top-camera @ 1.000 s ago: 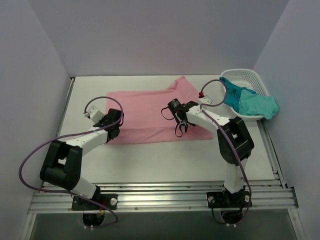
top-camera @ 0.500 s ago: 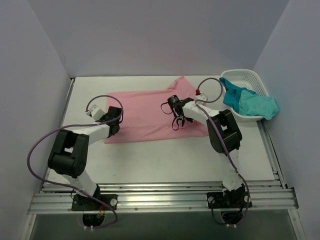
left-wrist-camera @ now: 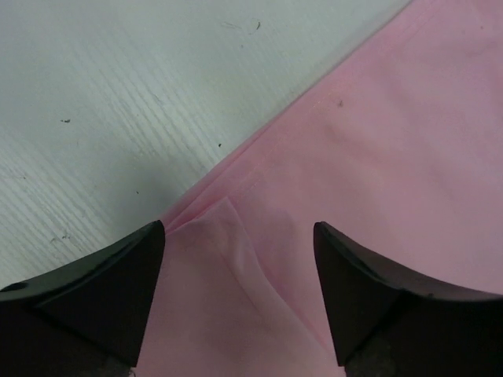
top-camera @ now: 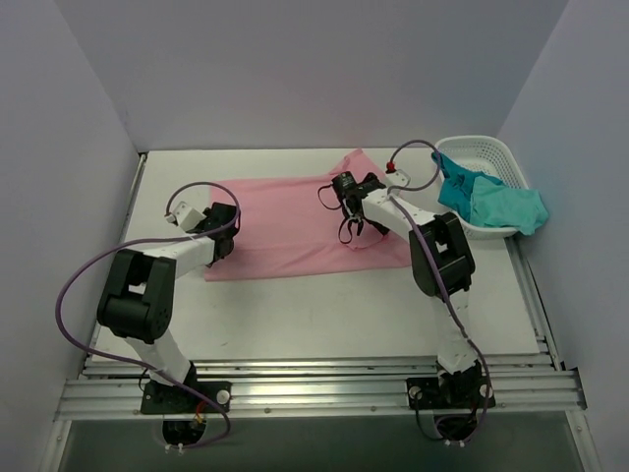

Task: Fold and stack the t-shirts
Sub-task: Fold the tshirt

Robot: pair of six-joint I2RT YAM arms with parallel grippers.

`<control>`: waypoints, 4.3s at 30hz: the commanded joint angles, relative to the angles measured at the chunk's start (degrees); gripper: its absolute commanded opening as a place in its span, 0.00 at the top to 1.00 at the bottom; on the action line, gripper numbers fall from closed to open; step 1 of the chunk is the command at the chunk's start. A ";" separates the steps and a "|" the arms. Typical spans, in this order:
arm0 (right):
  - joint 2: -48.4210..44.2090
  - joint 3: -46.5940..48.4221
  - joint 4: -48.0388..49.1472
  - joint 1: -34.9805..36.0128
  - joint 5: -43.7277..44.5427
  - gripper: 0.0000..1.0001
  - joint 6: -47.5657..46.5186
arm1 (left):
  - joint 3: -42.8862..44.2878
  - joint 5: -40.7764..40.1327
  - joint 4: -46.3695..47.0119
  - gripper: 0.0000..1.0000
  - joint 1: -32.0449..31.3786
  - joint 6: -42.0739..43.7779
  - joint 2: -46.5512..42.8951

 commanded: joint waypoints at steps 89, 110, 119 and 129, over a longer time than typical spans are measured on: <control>-9.60 -11.69 9.01 -1.84 -4.88 1.00 -5.92 | -4.23 -2.72 -0.92 0.26 0.41 6.30 -14.93; -7.93 -13.89 11.47 -4.12 -5.58 0.80 -6.09 | -5.02 -2.98 0.05 0.26 0.41 6.57 -14.58; -6.87 -14.06 13.40 -5.00 -6.90 0.85 -7.24 | -4.49 -2.98 0.31 0.27 0.41 6.74 -13.97; -4.50 -13.62 15.43 -5.35 -8.83 1.00 -8.29 | -4.76 -3.16 0.49 0.27 0.41 6.74 -13.79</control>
